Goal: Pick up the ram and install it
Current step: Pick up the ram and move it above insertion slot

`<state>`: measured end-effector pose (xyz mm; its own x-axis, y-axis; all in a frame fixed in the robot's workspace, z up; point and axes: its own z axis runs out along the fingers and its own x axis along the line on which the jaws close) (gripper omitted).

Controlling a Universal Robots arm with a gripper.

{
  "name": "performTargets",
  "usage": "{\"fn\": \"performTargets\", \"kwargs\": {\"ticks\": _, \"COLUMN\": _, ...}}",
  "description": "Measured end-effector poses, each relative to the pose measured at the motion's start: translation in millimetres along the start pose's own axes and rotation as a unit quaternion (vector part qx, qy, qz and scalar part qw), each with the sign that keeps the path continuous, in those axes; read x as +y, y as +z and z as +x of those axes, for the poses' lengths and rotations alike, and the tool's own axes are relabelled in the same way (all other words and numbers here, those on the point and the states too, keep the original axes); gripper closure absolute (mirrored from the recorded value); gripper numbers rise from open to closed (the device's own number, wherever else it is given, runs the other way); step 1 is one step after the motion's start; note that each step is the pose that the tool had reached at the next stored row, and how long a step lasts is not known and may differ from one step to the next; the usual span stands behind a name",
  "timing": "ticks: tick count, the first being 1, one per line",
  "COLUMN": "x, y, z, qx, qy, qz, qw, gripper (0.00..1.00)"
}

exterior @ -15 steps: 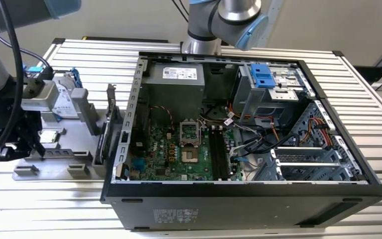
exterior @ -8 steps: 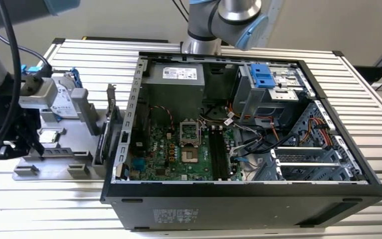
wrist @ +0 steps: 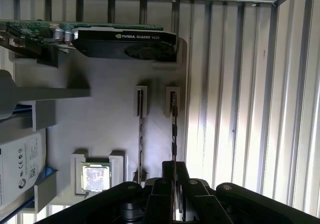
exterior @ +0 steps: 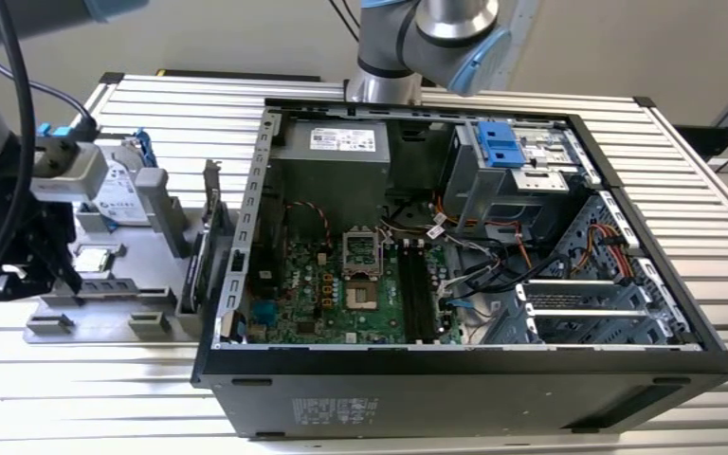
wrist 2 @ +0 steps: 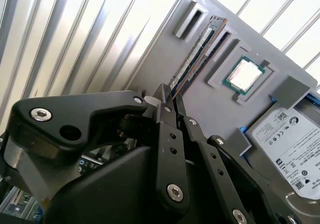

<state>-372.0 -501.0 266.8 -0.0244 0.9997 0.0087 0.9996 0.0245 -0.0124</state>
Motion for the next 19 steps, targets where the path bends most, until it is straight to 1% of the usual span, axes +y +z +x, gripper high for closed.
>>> {"fn": "performTargets", "kwargs": {"ticks": 19, "x": -0.1, "y": -9.9, "z": 0.1, "qx": 0.0000, "qy": 0.000, "qz": 0.0000, "qw": 1.0000, "gripper": 1.00}}
